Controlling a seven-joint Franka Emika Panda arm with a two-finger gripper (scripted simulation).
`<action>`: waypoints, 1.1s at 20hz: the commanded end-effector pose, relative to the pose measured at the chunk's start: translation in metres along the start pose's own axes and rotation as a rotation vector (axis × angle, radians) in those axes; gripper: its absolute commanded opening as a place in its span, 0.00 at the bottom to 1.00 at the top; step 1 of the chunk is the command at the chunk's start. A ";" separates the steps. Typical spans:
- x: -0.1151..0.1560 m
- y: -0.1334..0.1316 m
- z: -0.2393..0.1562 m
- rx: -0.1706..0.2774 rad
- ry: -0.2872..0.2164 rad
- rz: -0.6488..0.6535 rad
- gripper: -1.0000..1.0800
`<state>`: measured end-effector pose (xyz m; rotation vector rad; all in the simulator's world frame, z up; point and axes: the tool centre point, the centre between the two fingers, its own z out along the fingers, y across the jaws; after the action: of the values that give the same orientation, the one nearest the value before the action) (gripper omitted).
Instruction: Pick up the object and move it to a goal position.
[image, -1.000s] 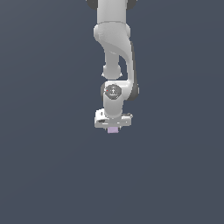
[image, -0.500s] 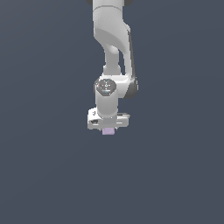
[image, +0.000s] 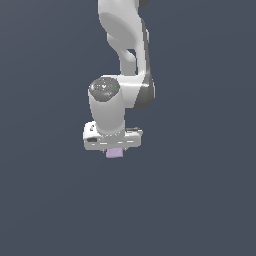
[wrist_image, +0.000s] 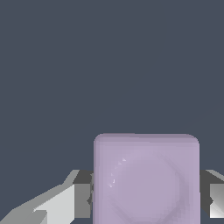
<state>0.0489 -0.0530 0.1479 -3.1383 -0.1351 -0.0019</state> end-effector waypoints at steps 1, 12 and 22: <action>0.011 0.008 -0.016 0.000 -0.001 -0.001 0.00; 0.052 0.038 -0.072 0.000 -0.001 -0.001 0.00; 0.074 0.053 -0.100 0.000 -0.001 0.000 0.00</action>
<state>0.1246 -0.0983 0.2450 -3.1387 -0.1348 -0.0008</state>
